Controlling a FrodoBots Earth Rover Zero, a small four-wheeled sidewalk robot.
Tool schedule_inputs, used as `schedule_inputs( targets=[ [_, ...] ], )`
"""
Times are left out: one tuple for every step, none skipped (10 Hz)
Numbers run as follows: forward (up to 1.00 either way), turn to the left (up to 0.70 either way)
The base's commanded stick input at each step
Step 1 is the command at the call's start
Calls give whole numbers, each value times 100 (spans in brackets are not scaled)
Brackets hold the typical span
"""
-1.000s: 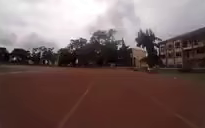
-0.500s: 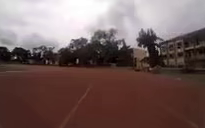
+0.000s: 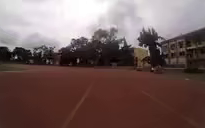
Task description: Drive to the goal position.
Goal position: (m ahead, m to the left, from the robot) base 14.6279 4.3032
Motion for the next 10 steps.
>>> schedule_inputs(
  targets=[
    [70,0],
    [70,0],
    [70,0],
    [70,0],
    [70,0],
    [70,0],
    [70,0],
    [70,0],
    [70,0],
    [70,0]
  ],
)
